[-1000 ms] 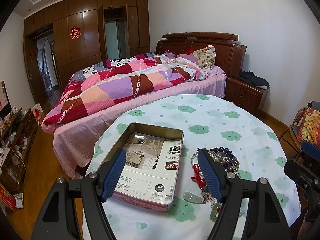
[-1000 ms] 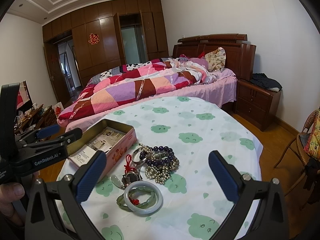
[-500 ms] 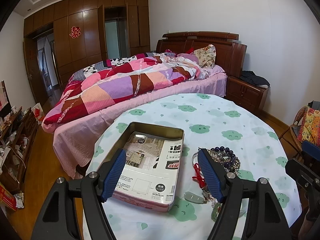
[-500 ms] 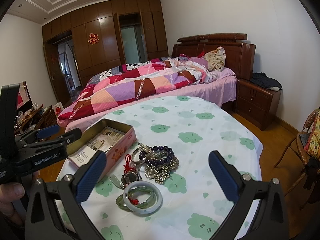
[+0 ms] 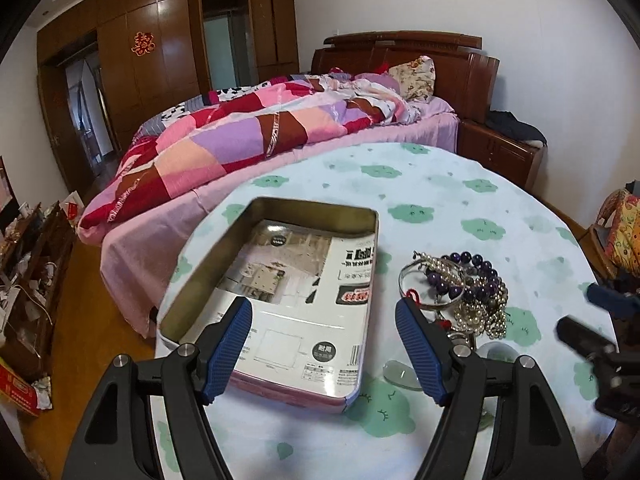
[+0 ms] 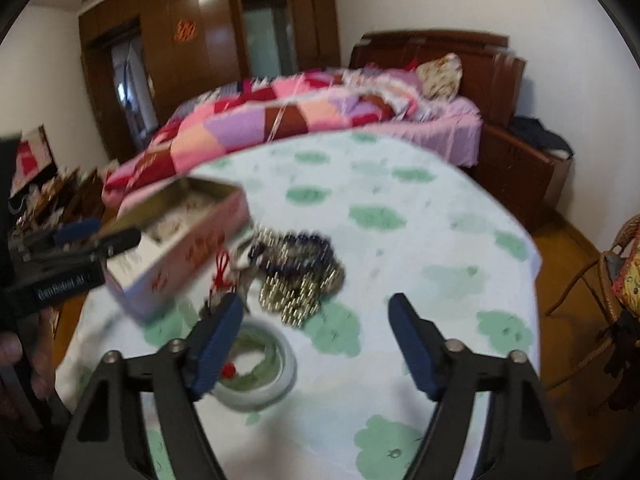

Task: Organize jewelry
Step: 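Grasp the pale jade bangle with the left gripper while the right gripper grasps the green bead bangle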

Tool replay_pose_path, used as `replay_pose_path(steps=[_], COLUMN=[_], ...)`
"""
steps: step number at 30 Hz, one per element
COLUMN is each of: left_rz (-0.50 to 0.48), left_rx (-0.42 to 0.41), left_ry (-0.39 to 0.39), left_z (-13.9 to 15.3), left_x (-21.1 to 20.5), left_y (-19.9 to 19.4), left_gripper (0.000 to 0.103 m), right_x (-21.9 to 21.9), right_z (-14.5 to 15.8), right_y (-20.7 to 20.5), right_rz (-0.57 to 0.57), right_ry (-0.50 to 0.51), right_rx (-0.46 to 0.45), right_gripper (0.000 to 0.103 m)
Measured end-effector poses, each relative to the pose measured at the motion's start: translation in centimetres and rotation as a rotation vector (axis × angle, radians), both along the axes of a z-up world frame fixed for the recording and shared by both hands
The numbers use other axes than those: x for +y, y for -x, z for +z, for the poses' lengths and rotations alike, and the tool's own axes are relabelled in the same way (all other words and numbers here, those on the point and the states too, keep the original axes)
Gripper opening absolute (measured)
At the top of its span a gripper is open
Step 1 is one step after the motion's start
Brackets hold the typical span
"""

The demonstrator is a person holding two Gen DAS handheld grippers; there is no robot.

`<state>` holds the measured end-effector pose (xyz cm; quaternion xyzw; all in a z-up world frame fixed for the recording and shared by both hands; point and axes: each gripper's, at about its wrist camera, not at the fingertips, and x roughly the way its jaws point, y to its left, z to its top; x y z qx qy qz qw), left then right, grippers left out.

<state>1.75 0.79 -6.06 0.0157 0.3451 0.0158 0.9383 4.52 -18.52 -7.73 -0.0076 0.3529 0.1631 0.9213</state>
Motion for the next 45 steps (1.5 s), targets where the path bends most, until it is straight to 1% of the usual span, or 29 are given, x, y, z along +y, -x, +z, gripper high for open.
replay_pose_path(steps=[1, 2, 3, 4, 6, 9, 11, 16, 18, 19, 21, 25, 26, 28, 29, 30, 31, 36, 39, 42, 45], left_rz=[-0.003, -0.011, -0.015, -0.019, -0.028, -0.033, -0.035, -0.044, -0.051, -0.054, -0.06, -0.063, -0.062, -0.062, -0.063, -0.065, -0.066, -0.081, -0.087, -0.093, -0.095], left_rx=[0.005, 0.008, 0.009, 0.01, 0.014, 0.02, 0.025, 0.032, 0.032, 0.032, 0.029, 0.032, 0.033, 0.035, 0.035, 0.035, 0.035, 0.046, 0.05, 0.044, 0.042], left_ry=[0.004, 0.006, 0.005, 0.006, 0.015, 0.02, 0.024, 0.032, 0.034, 0.036, 0.037, 0.035, 0.036, 0.038, 0.038, 0.039, 0.037, 0.019, 0.011, -0.002, -0.007], left_z=[-0.1, -0.1, -0.3, -0.4, -0.5, -0.5, -0.6, -0.6, -0.6, -0.6, -0.6, -0.6, -0.6, -0.5, -0.6, -0.5, -0.6, -1.1, -1.2, -1.3, -1.3], left_x=[-0.2, -0.3, -0.5, -0.6, -0.9, -1.0, -1.1, -1.3, -1.4, -1.3, -1.4, -1.5, -1.5, -1.4, -1.4, -1.4, -1.5, -2.0, -2.2, -2.6, -2.6], left_y=[-0.2, -0.2, -0.2, -0.1, -0.2, -0.4, -0.5, -0.6, -0.7, -0.7, -0.7, -0.7, -0.7, -0.8, -0.8, -0.8, -0.8, -0.9, -0.8, -0.7, -0.8], left_gripper=[0.074, 0.074, 0.074, 0.074, 0.074, 0.074, 0.074, 0.074, 0.074, 0.074, 0.074, 0.074, 0.074, 0.074, 0.074, 0.074, 0.074, 0.074, 0.074, 0.074, 0.074], right_x=[0.3, 0.7, 1.1, 1.3, 1.8, 2.0, 2.1, 2.1, 2.2, 2.1, 1.9, 1.3, 1.0, 0.6, 0.2, 0.0, -0.2, 0.4, 0.2, 0.2, 0.1], right_z=[-0.4, -0.7, -0.9, -1.2, -1.8, -2.6, -3.1, -3.1, -3.8, -4.3, -4.1, -4.1, -4.1, -4.1, -4.1, -4.1, -4.0, -3.8, -3.5, -3.2, -3.2], right_y=[-0.1, -0.1, -0.1, -0.2, -0.5, -0.9, -1.0, -0.9, -1.4, -1.6, -1.5, -1.5, -1.6, -1.9, -2.0, -2.3, -2.5, -2.9, -3.0, -2.8, -3.0], right_rz=[0.019, 0.042, 0.062, 0.077, 0.103, 0.119, 0.127, 0.152, 0.188, 0.195, 0.202, 0.208, 0.215, 0.212, 0.205, 0.199, 0.191, 0.191, 0.196, 0.189, 0.18], right_ry=[0.01, 0.025, 0.042, 0.052, 0.067, 0.085, 0.092, 0.084, 0.055, 0.035, 0.024, -0.018, -0.044, -0.082, -0.104, -0.123, -0.14, -0.115, -0.142, -0.086, -0.096], right_rx=[0.017, 0.034, 0.048, 0.063, 0.097, 0.135, 0.16, 0.155, 0.206, 0.227, 0.224, 0.245, 0.258, 0.271, 0.278, 0.283, 0.287, 0.274, 0.277, 0.251, 0.249], right_gripper=[0.071, 0.068, 0.062, 0.059, 0.047, 0.039, 0.036, 0.034, 0.028, 0.028, 0.021, 0.023, 0.026, 0.026, 0.027, 0.03, 0.03, 0.03, 0.03, 0.028, 0.028])
